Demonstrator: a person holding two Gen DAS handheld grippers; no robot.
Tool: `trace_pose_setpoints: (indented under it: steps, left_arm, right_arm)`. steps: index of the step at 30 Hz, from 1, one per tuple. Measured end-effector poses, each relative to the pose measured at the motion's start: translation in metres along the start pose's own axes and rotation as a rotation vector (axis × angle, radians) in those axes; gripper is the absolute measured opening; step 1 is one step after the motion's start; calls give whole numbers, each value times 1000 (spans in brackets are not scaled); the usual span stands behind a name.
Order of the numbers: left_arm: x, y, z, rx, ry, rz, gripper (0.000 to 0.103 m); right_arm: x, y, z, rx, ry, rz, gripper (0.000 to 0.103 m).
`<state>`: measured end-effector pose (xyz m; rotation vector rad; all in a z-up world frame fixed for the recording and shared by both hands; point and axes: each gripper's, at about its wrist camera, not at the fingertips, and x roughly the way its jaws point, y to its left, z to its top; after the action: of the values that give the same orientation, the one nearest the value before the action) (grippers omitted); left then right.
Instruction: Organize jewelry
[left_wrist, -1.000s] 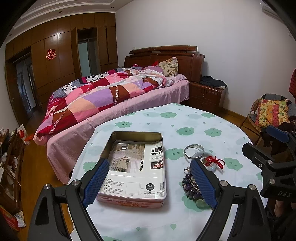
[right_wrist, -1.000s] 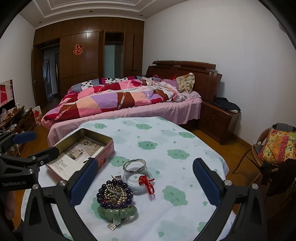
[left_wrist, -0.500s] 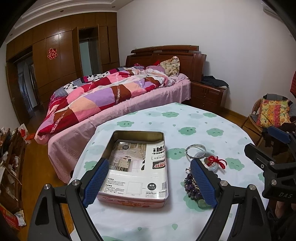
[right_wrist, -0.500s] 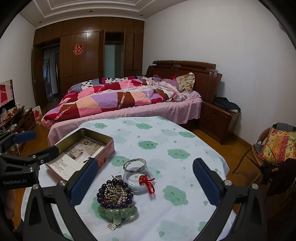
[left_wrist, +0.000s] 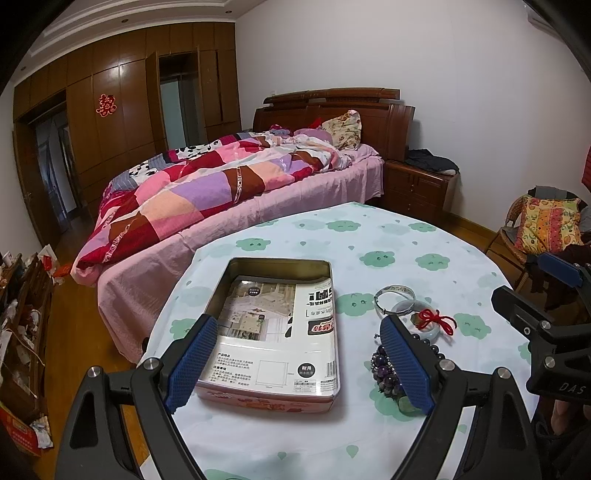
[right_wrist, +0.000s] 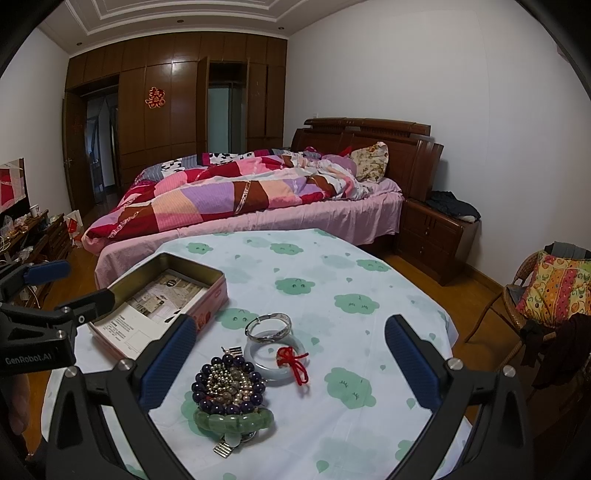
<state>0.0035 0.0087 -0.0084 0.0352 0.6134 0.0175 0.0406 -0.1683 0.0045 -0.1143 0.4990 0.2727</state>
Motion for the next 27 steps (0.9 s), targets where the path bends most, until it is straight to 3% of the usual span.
trace_pose_setpoints:
  steps: [27]
  left_arm:
    - [0,1,0,1,2,-2,90]
  right_arm:
    - [2,1,-1,0,5,1,103]
